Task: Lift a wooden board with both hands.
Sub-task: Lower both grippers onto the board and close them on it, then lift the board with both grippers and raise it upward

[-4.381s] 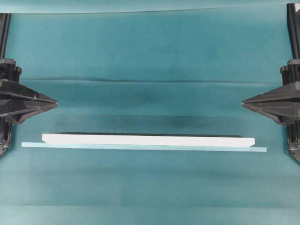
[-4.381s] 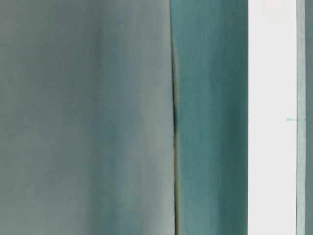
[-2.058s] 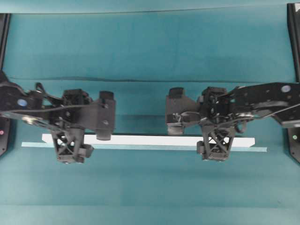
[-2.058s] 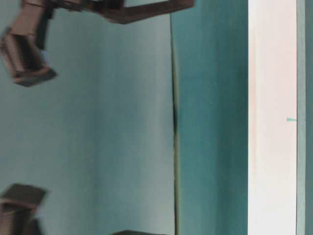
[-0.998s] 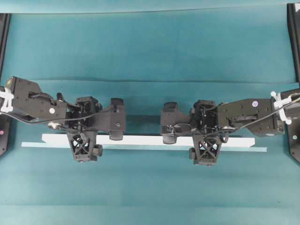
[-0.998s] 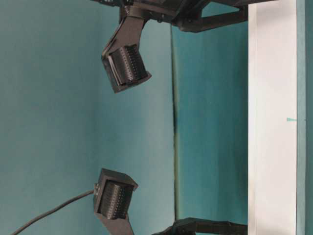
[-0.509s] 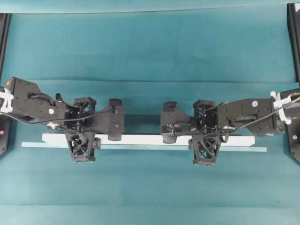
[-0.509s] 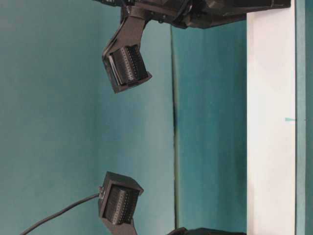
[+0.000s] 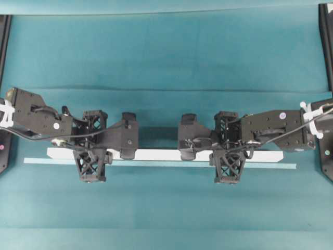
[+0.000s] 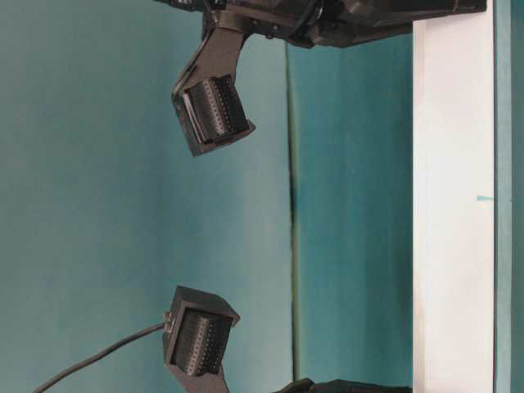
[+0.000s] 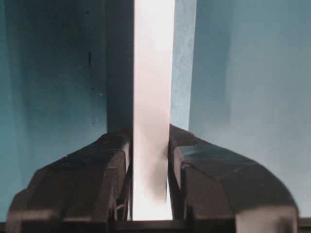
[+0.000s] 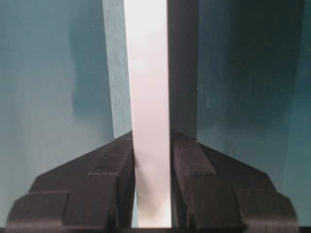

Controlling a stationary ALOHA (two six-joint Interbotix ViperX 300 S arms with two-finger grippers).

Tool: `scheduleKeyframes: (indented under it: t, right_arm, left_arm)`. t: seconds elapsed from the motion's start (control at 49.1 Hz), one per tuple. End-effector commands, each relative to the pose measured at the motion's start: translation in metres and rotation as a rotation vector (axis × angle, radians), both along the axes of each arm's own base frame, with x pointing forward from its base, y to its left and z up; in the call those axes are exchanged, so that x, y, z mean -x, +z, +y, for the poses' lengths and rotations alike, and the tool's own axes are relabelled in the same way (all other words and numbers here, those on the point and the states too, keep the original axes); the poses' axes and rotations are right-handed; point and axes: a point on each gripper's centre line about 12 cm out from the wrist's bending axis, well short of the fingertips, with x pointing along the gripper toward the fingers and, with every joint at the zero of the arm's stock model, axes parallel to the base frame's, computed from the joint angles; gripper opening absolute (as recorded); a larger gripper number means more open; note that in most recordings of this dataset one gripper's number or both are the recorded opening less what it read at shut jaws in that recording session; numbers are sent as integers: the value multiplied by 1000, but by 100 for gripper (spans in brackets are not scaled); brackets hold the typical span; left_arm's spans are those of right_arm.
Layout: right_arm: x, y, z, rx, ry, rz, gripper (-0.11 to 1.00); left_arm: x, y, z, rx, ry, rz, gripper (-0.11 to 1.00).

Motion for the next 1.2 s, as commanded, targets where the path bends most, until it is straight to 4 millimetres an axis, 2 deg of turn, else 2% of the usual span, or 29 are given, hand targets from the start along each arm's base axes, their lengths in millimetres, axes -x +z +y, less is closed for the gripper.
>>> scheduleKeyframes:
  t: [0.0,0.326,0.754,1.182]
  right_arm:
    - [-3,1,1,-1,1,-2,21]
    - [-6,29,0,-6,0,9,21]
    - [-10,88,-8,-15,-22,-10,21]
    - [-13,136,-11,-22,-23,4,21]
  left_arm:
    - [-9,15,1,2,8,-63,17]
    - [-6,46,5,-2,18,-84,17]
    - [-4,105,8,-3,29,-81,17]
    - [-11,147,8,-4,31,-80,17]
